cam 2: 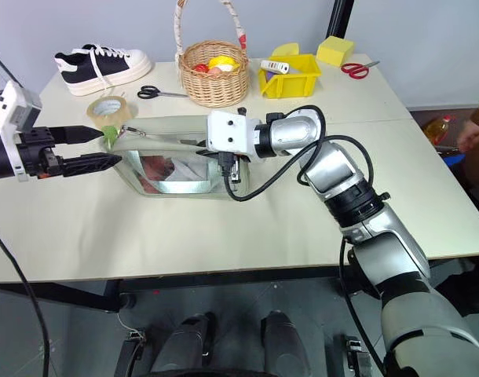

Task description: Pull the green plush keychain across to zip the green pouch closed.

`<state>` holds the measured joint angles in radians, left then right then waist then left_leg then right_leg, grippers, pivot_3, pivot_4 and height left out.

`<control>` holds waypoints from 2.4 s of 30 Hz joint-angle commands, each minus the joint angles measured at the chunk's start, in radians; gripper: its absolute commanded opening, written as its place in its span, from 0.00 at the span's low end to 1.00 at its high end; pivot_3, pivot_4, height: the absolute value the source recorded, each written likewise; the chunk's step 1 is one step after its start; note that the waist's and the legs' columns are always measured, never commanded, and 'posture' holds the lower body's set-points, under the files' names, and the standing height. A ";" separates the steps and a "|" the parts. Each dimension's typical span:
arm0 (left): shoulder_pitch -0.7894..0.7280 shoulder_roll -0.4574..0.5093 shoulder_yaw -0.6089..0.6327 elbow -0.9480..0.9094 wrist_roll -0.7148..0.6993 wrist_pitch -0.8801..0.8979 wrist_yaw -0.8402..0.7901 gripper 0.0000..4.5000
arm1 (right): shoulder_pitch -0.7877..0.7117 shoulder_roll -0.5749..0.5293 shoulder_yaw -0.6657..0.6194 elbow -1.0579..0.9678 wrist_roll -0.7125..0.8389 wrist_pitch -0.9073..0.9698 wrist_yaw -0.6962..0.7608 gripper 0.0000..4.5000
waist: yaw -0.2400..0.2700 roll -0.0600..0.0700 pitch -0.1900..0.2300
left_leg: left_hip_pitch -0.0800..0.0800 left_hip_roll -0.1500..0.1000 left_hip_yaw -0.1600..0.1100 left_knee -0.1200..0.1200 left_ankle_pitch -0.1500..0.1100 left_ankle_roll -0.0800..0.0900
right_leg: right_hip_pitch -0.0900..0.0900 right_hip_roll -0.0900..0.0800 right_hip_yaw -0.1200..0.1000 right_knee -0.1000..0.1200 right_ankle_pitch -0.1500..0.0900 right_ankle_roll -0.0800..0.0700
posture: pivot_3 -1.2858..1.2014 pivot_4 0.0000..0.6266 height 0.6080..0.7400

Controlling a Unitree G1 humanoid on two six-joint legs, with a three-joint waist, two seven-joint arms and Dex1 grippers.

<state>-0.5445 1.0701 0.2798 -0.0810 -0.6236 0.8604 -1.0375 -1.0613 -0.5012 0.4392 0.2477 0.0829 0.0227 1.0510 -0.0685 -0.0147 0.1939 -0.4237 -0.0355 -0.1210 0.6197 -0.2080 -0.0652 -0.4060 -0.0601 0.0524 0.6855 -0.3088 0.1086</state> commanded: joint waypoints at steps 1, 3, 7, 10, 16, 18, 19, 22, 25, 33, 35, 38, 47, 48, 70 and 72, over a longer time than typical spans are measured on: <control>0.004 0.012 0.052 -0.058 -0.027 0.010 0.021 1.00 | -0.009 0.011 -0.035 0.000 0.004 0.051 0.040 0.00 | 0.000 0.000 0.000 | 0.000 0.000 0.000 0.000 0.000 0.000 | 0.000 0.000 0.000 0.000 0.000 0.000 | 0.52 0.24 1.00; 0.010 0.012 0.060 -0.072 -0.036 0.020 0.029 1.00 | 0.029 0.009 -0.030 -0.031 0.007 0.082 0.063 0.00 | 0.000 0.000 0.000 | 0.000 0.000 -0.001 0.000 0.000 0.000 | 0.000 0.000 0.000 0.000 0.000 0.000 | 0.52 0.24 1.00; 0.014 0.024 0.088 -0.061 -0.051 0.036 0.038 1.00 | 0.058 0.007 -0.050 -0.089 0.025 0.170 0.089 0.18 | -0.002 0.000 0.000 | 0.001 0.000 -0.001 0.000 0.000 0.000 | 0.001 0.000 0.000 0.001 0.000 0.000 | 0.52 0.24 1.00; 0.002 0.028 0.105 -0.019 -0.055 0.039 0.050 1.00 | 0.055 -0.003 -0.078 -0.126 0.032 0.211 0.090 0.48 | -0.001 0.000 0.000 | 0.002 0.000 -0.001 0.000 0.000 0.000 | 0.002 0.001 0.000 0.002 0.001 -0.001 | 0.52 0.24 1.00; -0.011 0.024 0.150 0.156 -0.018 -0.011 0.078 1.00 | 0.019 -0.048 -0.176 -0.227 0.078 0.343 0.079 0.59 | 0.000 0.000 0.000 | 0.003 0.000 -0.002 0.001 0.000 0.000 | 0.002 0.001 0.000 0.002 0.001 -0.001 | 0.52 0.24 1.00; -0.008 0.007 0.154 0.220 -0.002 -0.040 0.096 1.00 | 0.028 -0.064 -0.194 -0.253 0.079 0.366 0.075 0.59 | 0.001 0.000 0.000 | 0.003 0.000 -0.002 0.000 0.000 0.000 | 0.002 0.001 0.000 0.002 0.001 -0.001 | 0.52 0.24 1.00; 0.001 -0.002 0.148 0.238 0.008 -0.059 0.098 1.00 | 0.037 -0.070 -0.199 -0.264 0.078 0.376 0.073 0.59 | 0.000 0.000 0.000 | 0.003 0.000 -0.002 0.000 0.000 0.000 | 0.002 0.001 0.000 0.002 0.001 -0.001 | 0.52 0.24 1.00; 0.017 -0.027 0.126 0.273 0.035 -0.109 0.105 1.00 | 0.065 -0.080 -0.205 -0.279 0.069 0.390 0.062 0.59 | 0.000 0.000 0.000 | 0.003 0.000 -0.001 0.001 0.000 0.000 | 0.002 0.000 0.000 0.002 0.001 -0.001 | 0.52 0.24 1.00; -0.023 -0.090 0.094 0.314 0.052 -0.142 0.138 1.00 | 0.118 -0.074 -0.181 -0.258 0.042 0.355 0.052 0.59 | 0.004 0.000 0.000 | 0.002 0.000 -0.001 0.001 0.000 0.000 | 0.002 0.000 0.000 0.002 0.001 -0.001 | 0.52 0.24 1.00; -0.119 -0.158 0.031 0.397 0.087 -0.174 0.139 1.00 | 0.146 -0.055 -0.158 -0.207 0.003 0.283 0.036 0.01 | 0.004 -0.001 0.000 | 0.001 -0.001 -0.001 0.003 0.000 0.000 | 0.002 0.000 -0.001 0.002 0.001 -0.001 | 0.52 0.24 1.00; -0.126 -0.169 0.025 0.414 0.092 -0.176 0.142 1.00 | 0.149 -0.054 -0.157 -0.210 0.001 0.275 0.038 0.01 | 0.003 -0.001 0.000 | 0.002 -0.001 -0.001 0.003 0.000 0.000 | 0.002 0.000 -0.001 0.002 0.001 -0.001 | 0.52 0.24 1.00; -0.120 -0.203 -0.001 0.432 0.118 -0.208 0.147 1.00 | 0.160 -0.059 -0.155 -0.235 0.003 0.267 0.048 0.01 | 0.002 -0.001 0.000 | 0.002 -0.001 -0.001 0.003 0.000 0.000 | 0.002 0.000 -0.001 0.002 0.001 -0.001 | 0.52 0.24 1.00; -0.152 -0.249 -0.020 0.485 0.128 -0.211 0.123 1.00 | 0.165 -0.061 -0.159 -0.253 0.005 0.293 0.056 0.01 | 0.002 -0.001 0.000 | 0.002 -0.001 -0.002 0.003 0.000 0.000 | 0.002 0.000 -0.001 0.002 0.001 0.000 | 0.52 0.24 1.00; -0.154 -0.253 -0.027 0.484 0.128 -0.210 0.114 0.94 | 0.163 -0.060 -0.160 -0.252 0.006 0.295 0.056 0.00 | 0.002 -0.001 0.000 | 0.002 -0.001 -0.002 0.003 0.000 0.000 | 0.002 0.000 -0.001 0.002 0.001 0.000 | 0.52 0.24 1.00; -0.299 -0.176 -0.002 0.537 0.114 -0.183 0.037 0.00 | 0.163 -0.060 -0.165 -0.251 0.004 0.320 0.042 0.00 | 0.000 -0.001 0.000 | 0.001 -0.001 -0.003 0.003 0.000 -0.001 | 0.002 0.000 -0.001 0.002 0.001 0.000 | 0.52 0.24 1.00; -0.329 -0.145 -0.006 0.481 0.071 -0.120 -0.012 0.00 | 0.162 -0.059 -0.166 -0.247 0.003 0.319 0.039 0.00 | 0.000 -0.001 0.000 | 0.001 -0.001 -0.003 0.003 0.000 -0.001 | 0.002 0.000 -0.001 0.002 0.001 0.000 | 0.52 0.24 1.00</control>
<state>-0.8394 0.8946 0.2413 0.4625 -0.5071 0.7097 -1.0110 -0.8931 -0.5597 0.2884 0.0139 0.0843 0.3415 1.0930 -0.0686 -0.0155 0.1934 -0.4226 -0.0364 -0.1240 0.6227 -0.2076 -0.0657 -0.4037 -0.0598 0.0509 0.6870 -0.3080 0.1083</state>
